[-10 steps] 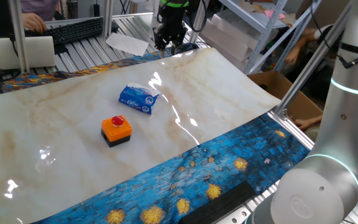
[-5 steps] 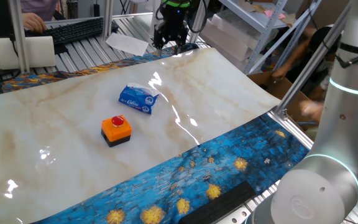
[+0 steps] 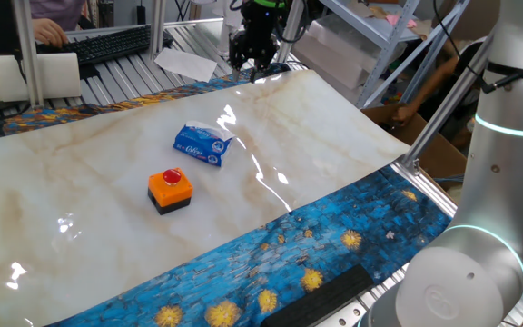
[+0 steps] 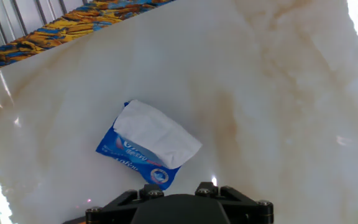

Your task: Pull out a napkin

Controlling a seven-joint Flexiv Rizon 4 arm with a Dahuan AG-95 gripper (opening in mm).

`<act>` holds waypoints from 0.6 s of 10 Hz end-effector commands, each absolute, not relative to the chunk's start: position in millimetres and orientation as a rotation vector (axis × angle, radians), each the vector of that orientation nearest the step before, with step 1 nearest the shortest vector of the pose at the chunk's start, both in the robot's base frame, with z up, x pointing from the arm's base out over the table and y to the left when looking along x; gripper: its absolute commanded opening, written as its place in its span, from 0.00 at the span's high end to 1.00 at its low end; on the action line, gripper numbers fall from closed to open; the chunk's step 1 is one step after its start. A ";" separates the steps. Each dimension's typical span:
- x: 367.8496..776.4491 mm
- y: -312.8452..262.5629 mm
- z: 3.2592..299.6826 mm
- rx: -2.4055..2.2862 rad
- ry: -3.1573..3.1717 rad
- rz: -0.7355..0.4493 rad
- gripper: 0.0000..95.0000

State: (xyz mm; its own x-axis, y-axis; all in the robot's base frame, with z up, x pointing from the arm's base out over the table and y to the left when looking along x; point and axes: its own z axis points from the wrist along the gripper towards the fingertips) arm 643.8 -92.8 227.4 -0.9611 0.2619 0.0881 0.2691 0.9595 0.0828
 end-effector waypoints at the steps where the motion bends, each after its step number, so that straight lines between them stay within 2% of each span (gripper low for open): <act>1: 643.7 -93.0 227.2 -0.316 -3.063 -0.055 1.00; 6: 643.7 -93.0 227.2 -0.251 -3.078 -0.007 1.00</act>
State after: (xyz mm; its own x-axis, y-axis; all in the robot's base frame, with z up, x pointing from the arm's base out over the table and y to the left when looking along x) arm 641.6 -93.0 226.7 -0.9865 0.1564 0.0480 0.1565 0.9877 -0.0017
